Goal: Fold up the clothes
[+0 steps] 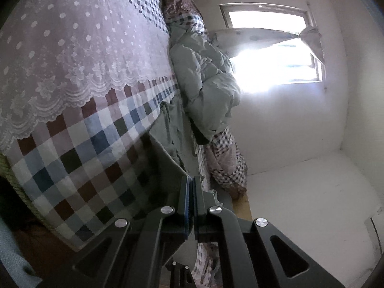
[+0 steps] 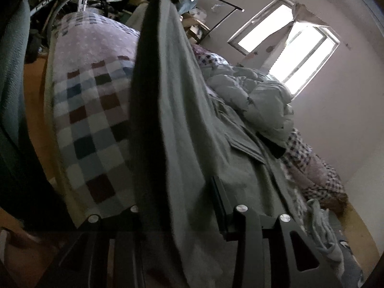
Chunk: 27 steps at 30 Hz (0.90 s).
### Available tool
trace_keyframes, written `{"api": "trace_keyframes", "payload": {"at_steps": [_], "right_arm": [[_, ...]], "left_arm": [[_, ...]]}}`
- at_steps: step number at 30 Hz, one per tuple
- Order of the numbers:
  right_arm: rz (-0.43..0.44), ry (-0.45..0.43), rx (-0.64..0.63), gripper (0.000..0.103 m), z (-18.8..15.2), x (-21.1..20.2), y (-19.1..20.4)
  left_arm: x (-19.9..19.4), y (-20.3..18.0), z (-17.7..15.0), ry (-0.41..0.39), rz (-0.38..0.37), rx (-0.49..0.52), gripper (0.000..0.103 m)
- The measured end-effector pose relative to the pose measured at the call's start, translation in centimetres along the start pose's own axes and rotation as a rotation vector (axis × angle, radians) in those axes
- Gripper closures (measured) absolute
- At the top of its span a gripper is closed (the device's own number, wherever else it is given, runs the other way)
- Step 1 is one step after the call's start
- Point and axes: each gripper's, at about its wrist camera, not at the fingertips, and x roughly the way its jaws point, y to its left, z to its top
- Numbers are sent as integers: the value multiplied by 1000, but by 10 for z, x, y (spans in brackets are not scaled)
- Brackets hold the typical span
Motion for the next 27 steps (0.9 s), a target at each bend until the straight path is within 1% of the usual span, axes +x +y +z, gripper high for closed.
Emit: {"api": "trace_keyframes", "payload": {"at_steps": [8, 13, 15, 19, 24, 27], "right_arm": [[-99, 80, -18, 64, -31, -1, -29], [-145, 126, -39, 62, -54, -8, -49], [-153, 156, -52, 60, -64, -10, -57], [-178, 216, -68, 60, -87, -18, -77], [-200, 273, -84, 60, -111, -27, -100], [-201, 292, -101, 60, -125, -35, -108]], "left_arm": [[0, -12, 2, -21, -30, -4, 102], [0, -16, 4, -26, -28, -13, 102], [1, -17, 4, -23, -30, -16, 102], [1, -23, 5, -20, -22, -2, 102], [2, -26, 5, -15, 4, 12, 102], [3, -25, 6, -15, 22, 16, 102]]}}
